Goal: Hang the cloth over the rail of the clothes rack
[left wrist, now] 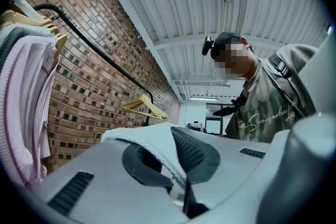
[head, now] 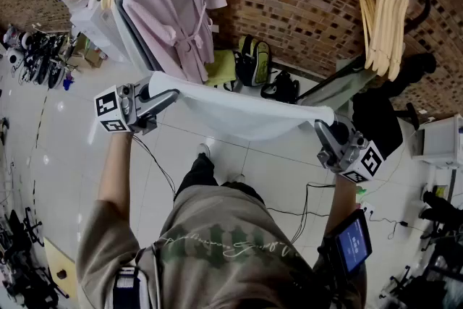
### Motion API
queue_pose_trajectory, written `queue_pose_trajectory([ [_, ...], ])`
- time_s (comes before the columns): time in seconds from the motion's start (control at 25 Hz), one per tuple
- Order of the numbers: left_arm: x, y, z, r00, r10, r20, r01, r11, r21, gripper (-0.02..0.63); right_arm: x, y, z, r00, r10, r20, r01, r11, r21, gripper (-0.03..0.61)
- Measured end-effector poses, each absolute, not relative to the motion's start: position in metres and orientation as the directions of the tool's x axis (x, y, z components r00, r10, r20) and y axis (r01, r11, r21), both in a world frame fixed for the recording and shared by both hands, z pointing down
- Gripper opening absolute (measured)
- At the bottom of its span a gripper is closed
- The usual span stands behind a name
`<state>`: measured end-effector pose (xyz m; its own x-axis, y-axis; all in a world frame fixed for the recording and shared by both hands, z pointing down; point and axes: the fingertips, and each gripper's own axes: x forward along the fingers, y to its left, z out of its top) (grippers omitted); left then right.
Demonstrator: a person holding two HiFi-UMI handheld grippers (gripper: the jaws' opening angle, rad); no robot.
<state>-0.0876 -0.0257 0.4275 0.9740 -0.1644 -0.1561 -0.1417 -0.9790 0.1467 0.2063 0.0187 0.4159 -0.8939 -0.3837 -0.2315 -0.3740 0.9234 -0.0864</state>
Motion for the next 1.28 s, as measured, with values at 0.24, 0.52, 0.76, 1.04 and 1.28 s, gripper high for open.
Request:
queue_pose_trajectory([
  [0.24,-0.088,-0.063,0.424,0.984,-0.13,-0.118,-0.11,-0.98,0.164,0.017,0.213,-0.019,0.422,-0.887,-0.417,-0.199,-0.413,0.908,-0.065,0.018],
  [0.52,-0.1,-0.131,0.4,0.986,-0.116,-0.121,-0.078,-0.957,0.278,0.017,0.199,-0.07,0.407,-0.844,-0.471,-0.255,-0.474,0.879,-0.056,0.018],
  [0.76,-0.107,-0.174,0.372,0.989,-0.079,-0.128,-0.043,-0.965,0.259,0.017,0.192,-0.103,0.384,-0.82,-0.499,-0.282,-0.512,0.858,-0.028,0.018],
  [1.04,-0.107,-0.209,0.349,0.982,-0.105,-0.154,-0.066,-0.968,0.244,0.017,0.192,-0.141,0.349,-0.832,-0.463,-0.306,-0.469,0.881,-0.058,0.018],
  [1.28,-0.106,-0.225,0.316,0.98,-0.111,-0.166,-0.076,-0.976,0.204,0.017,0.195,-0.163,0.313,-0.847,-0.452,-0.281,-0.462,0.886,-0.034,0.018],
])
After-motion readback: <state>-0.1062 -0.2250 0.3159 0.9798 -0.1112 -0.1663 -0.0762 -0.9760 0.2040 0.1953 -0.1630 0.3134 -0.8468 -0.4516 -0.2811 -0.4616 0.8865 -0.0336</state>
